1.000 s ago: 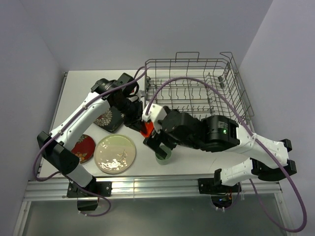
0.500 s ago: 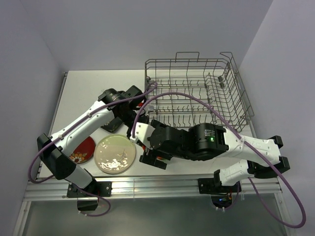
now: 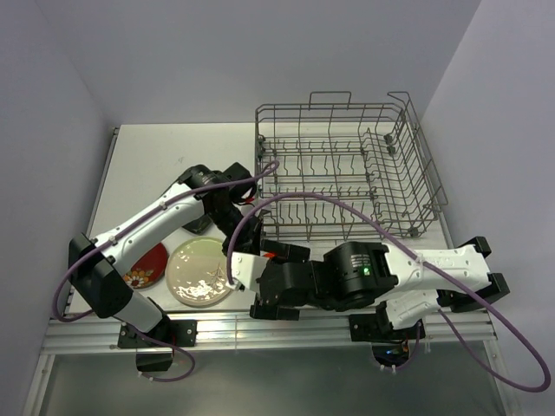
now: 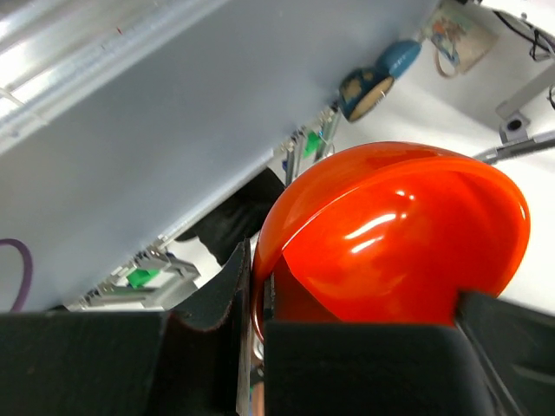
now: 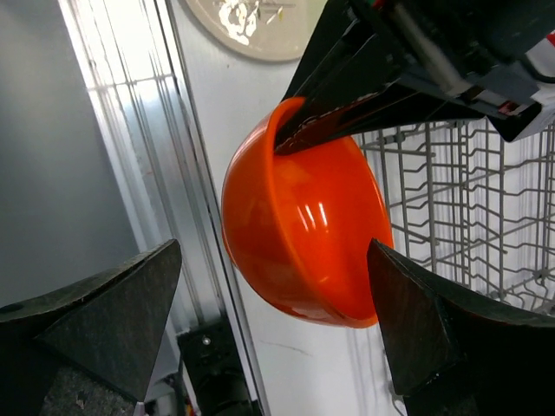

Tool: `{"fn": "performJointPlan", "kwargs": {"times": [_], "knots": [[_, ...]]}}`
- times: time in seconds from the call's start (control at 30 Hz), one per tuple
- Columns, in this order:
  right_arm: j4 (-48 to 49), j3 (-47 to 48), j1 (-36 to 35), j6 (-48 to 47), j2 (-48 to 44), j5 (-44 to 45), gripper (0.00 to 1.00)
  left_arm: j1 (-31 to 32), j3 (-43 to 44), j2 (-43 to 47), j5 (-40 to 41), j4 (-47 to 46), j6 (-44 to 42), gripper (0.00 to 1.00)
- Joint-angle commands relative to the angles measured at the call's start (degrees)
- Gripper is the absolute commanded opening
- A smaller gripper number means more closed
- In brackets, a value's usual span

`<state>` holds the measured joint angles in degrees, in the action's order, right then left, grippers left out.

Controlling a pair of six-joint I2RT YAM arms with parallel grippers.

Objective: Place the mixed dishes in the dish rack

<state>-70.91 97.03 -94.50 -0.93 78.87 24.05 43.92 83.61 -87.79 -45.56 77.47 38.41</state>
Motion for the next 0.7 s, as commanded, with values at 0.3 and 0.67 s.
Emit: {"fn": "performJointPlan", "kwargs": {"times": [0.3,0.67], "knots": [[-0.72,-8.78,-4.55,-0.21,-0.65,7.41,0.96,1.43,-4.95,4.99,-7.44,1.54,-1.24,0.00],[2.88,-9.59,-9.91,-2.06,1.02,16.46,0.95,4.59,-6.01,6.58,-10.51,1.63,-1.15,0.00]]}}
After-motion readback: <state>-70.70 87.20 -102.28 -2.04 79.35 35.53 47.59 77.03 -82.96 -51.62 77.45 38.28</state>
